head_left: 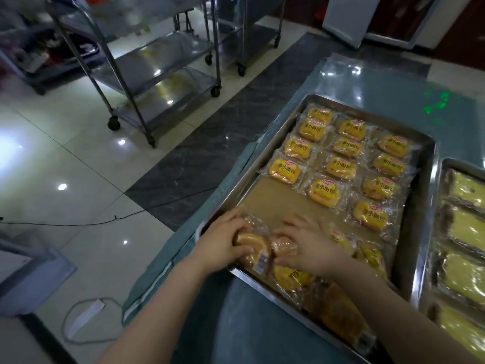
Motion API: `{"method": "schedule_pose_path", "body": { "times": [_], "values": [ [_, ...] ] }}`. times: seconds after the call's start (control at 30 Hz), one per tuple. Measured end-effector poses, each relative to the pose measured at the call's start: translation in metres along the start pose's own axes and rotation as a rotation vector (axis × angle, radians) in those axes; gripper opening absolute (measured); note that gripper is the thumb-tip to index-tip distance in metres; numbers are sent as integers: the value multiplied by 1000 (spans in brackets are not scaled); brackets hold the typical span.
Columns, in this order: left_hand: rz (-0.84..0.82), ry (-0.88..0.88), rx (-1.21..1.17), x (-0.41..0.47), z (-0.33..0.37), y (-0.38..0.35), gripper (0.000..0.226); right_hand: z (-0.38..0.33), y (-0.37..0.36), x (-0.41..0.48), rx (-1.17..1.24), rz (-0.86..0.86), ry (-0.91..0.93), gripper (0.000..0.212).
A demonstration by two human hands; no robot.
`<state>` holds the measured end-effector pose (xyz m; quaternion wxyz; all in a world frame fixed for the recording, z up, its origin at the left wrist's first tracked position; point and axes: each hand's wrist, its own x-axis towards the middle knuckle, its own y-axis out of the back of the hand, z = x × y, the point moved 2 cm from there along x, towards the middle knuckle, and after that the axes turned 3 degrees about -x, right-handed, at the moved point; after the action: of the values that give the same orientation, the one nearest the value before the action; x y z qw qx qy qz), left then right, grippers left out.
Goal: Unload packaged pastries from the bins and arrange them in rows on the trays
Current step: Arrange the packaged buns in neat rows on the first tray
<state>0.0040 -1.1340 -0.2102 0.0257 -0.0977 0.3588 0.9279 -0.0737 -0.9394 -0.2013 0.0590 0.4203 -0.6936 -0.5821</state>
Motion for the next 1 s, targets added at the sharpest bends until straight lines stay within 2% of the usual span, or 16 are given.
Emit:
{"method": "schedule_pose_path", "body": {
  "times": [0.07,0.13,0.2,0.3,0.33,0.4,0.47,0.53,0.63,0.73,0.87,0.93,1.0],
  "values": [
    [70,6,-75,-2,9,10,28,-5,4,-6,93,72,-16,23],
    [166,10,-111,-1,17,21,26,-14,9,-11,242,109,-7,14],
    [241,20,-173,-1,27,31,29,-24,14,-15,554,119,-19,25],
    [248,21,-443,-3,38,47,49,-37,21,-18,953,183,-100,45],
    [223,13,-536,-5,39,50,51,-41,23,-18,975,234,-117,41],
    [162,-1,-702,-9,41,56,42,-47,28,-18,917,353,-139,28],
    [138,10,-845,-12,38,63,23,-55,32,-18,923,447,-152,25],
    [170,53,-916,-14,30,70,22,-64,34,-19,1027,495,-153,28],
    [274,38,-815,-14,20,83,27,-83,37,-22,1115,556,-186,30],
    [301,-60,-683,-16,12,99,25,-98,37,-21,1149,649,-320,30],
    [151,-95,-722,-10,-1,115,23,-118,35,-10,1402,795,-371,30],
    [72,-45,-837,-4,-9,118,23,-128,35,-4,1565,800,-331,36],
    [10,-1,-931,2,-14,122,26,-136,35,1,1698,774,-289,31]
  ]
}}
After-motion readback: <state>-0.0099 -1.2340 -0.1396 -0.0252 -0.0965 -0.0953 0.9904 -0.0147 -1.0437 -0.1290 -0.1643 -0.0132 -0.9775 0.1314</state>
